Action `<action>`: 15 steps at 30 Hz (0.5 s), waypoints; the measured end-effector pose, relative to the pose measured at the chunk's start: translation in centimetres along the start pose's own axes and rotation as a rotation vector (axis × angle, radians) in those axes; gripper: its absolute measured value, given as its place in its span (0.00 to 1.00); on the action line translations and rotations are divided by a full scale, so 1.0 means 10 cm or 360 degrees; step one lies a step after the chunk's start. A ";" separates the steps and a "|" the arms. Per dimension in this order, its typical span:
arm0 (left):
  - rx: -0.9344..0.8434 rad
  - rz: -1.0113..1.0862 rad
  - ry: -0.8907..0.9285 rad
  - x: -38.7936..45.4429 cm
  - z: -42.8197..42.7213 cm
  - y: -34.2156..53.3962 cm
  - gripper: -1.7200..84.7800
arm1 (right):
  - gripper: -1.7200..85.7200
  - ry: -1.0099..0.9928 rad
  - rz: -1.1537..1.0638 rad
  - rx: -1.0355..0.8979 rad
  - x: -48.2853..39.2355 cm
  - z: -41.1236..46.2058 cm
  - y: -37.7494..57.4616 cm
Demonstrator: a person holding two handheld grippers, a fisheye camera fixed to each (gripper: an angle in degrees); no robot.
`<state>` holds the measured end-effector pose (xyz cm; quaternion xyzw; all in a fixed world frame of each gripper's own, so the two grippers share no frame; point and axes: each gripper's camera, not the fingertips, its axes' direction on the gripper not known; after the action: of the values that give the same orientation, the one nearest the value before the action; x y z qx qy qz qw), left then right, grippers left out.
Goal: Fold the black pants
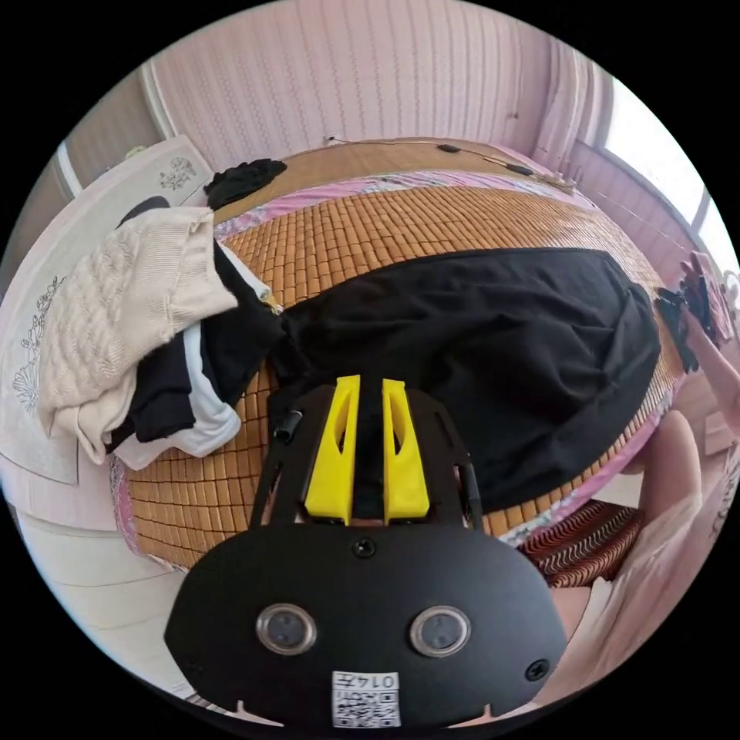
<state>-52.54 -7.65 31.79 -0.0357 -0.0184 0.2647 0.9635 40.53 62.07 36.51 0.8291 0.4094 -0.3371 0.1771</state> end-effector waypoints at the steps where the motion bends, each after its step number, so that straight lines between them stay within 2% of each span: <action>1: -0.0010 -0.0005 0.0153 0.19 0.01 0.12 0.09 | 0.11 -0.0015 -0.0006 -0.0054 0.00 0.01 0.11; 3: -0.0076 0.0024 0.0401 0.53 0.13 0.27 0.10 | 0.12 0.0038 0.0074 -0.0148 0.01 0.02 0.23; 7: -0.0146 0.0103 0.0663 1.27 0.42 0.43 0.12 | 0.13 0.0207 0.0346 -0.0027 0.20 -0.04 0.63; 12: -0.0245 0.0247 0.0568 1.65 0.69 0.36 0.10 | 0.07 -0.0142 0.0511 -0.0104 0.54 0.10 0.69; 15: -0.0300 0.0196 0.0540 1.64 0.76 0.29 0.06 | 0.03 -0.0237 0.0541 -0.0006 0.65 -0.02 0.71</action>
<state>-40.33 3.67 39.40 -0.1707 0.1216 0.3106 0.9271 49.09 61.56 32.22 0.8587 0.2497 -0.3622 0.2627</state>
